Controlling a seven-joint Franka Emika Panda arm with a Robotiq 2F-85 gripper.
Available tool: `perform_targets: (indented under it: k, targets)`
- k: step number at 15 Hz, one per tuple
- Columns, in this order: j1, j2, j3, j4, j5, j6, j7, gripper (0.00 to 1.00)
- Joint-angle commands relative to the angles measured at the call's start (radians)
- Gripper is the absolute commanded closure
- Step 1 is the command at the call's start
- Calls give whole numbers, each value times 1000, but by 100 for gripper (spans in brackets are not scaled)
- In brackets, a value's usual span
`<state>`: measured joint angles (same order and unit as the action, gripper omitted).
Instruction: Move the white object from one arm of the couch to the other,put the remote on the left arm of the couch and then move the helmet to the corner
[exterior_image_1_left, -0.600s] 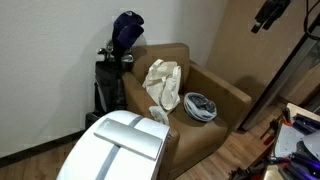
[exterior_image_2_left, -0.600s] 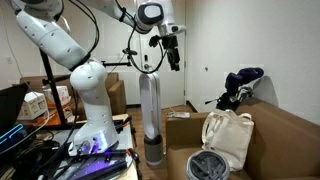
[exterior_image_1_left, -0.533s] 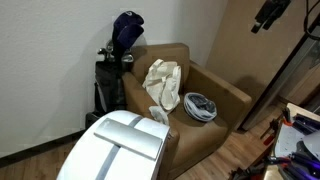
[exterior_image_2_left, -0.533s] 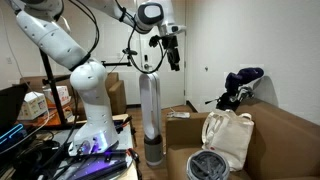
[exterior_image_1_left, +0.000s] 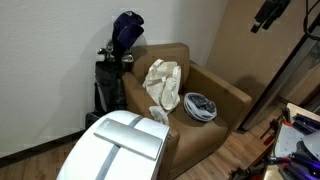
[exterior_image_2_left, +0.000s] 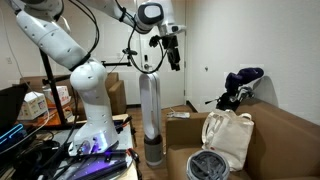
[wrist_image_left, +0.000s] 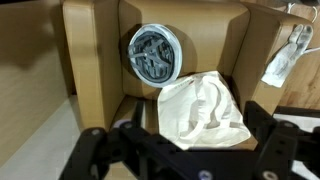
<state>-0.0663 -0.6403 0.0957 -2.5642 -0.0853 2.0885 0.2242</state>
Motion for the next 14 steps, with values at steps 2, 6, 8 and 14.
perform_targets:
  k: [2,6,8,14]
  targets:
    - [58,59,-14,-45,98,291,17,0]
    - [174,254,8,-25,275,548,8,0]
    - [234,379,27,11,343,638,9,0]
    - [197,750,143,188,91,826,284,0]
